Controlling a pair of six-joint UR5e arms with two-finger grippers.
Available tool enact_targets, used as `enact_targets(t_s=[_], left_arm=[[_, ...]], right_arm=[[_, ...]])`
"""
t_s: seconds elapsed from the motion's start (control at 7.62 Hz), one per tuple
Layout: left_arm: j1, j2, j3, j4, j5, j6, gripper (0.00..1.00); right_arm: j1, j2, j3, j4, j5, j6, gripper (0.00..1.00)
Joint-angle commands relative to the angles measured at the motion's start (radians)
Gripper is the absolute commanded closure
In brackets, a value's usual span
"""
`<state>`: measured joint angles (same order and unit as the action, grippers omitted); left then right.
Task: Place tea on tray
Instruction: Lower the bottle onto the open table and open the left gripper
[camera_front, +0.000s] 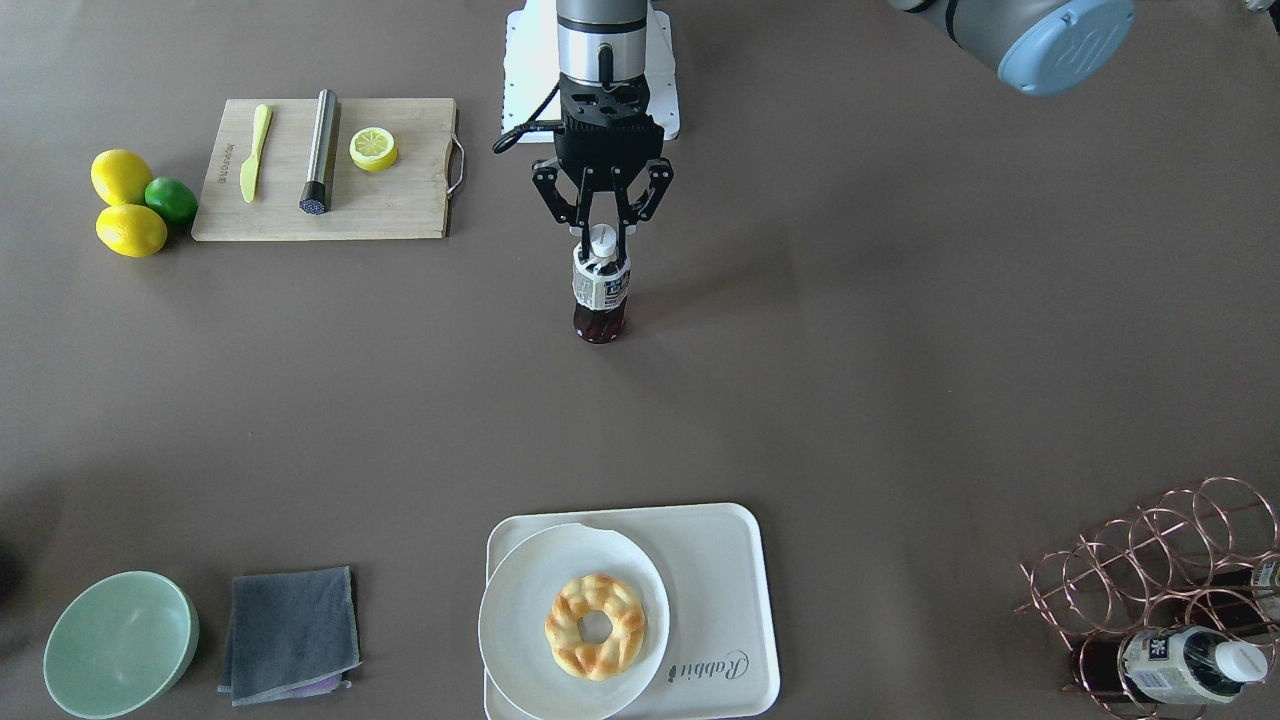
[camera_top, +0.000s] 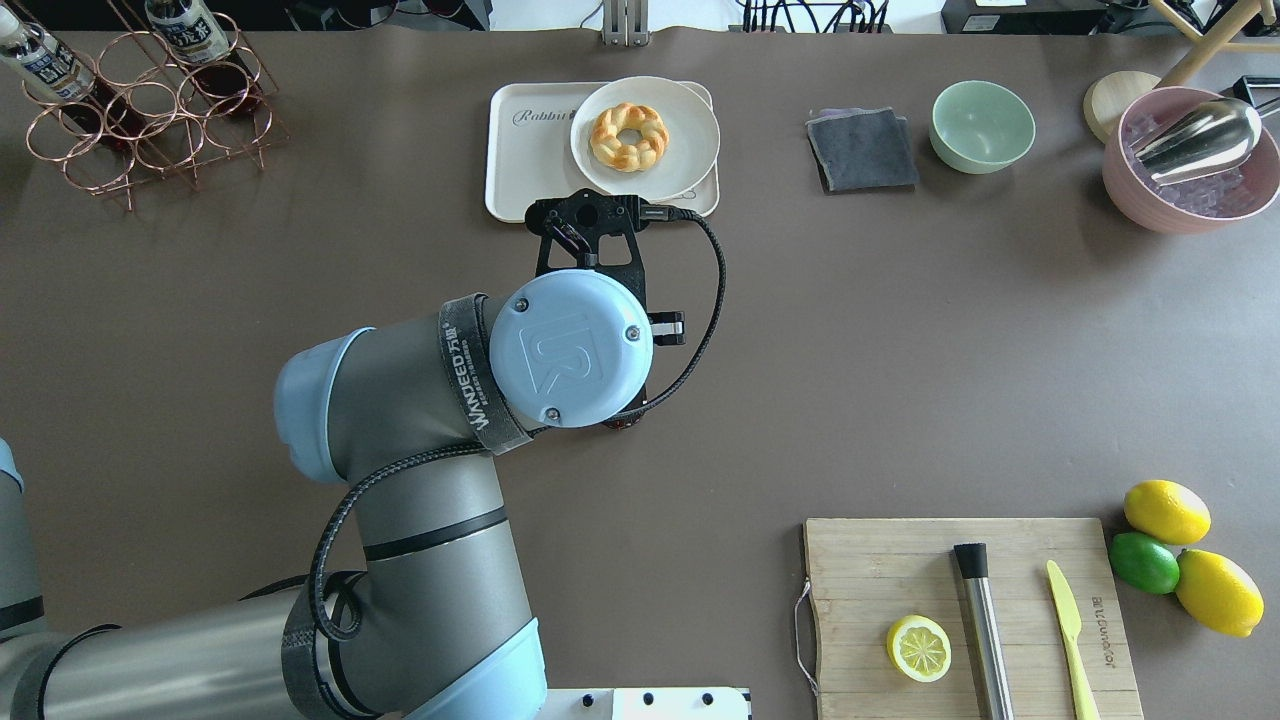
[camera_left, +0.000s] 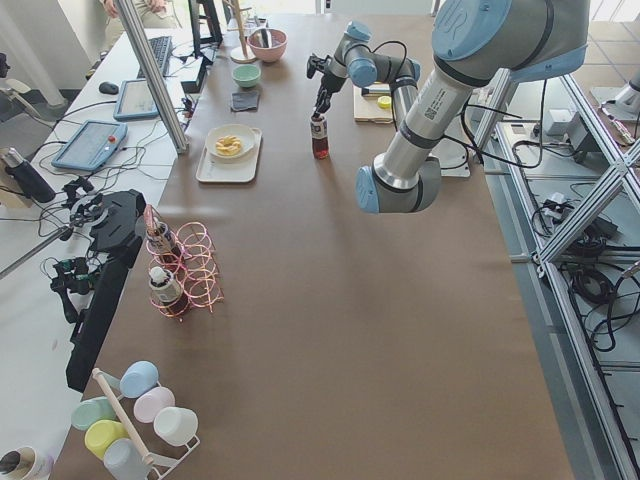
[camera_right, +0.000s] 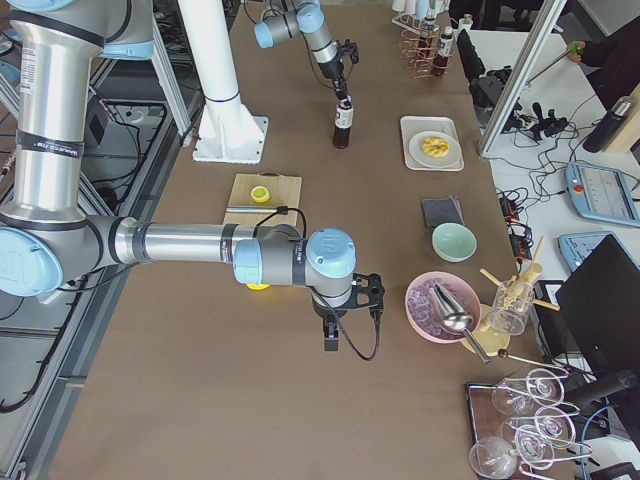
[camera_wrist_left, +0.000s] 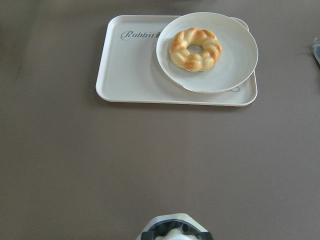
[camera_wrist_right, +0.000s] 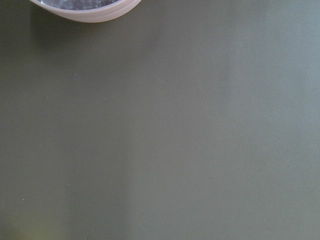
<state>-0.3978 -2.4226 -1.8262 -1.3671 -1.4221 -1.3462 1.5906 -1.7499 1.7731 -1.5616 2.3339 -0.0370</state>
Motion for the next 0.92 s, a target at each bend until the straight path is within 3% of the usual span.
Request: enact_targets(t_s=[0.0, 0.52, 0.79], left_arm=[[-0.001, 0.005, -0.001, -0.012, 0.008, 0.005, 0.02], [-0.041, 0.007, -0.069, 0.002, -0.003, 0.068, 0.02], [-0.152, 0.112, -0.164, 0.039, -0.119, 0.184, 0.02]], right_arm=[[0.0, 0.001, 0.0, 0.0, 0.001, 0.0, 0.0], [0.002, 0.01, 0.011, -0.024, 0.036, 0.0, 0.0], [-0.001, 0.077, 0.049, -0.12, 0.044, 0.005, 0.0]])
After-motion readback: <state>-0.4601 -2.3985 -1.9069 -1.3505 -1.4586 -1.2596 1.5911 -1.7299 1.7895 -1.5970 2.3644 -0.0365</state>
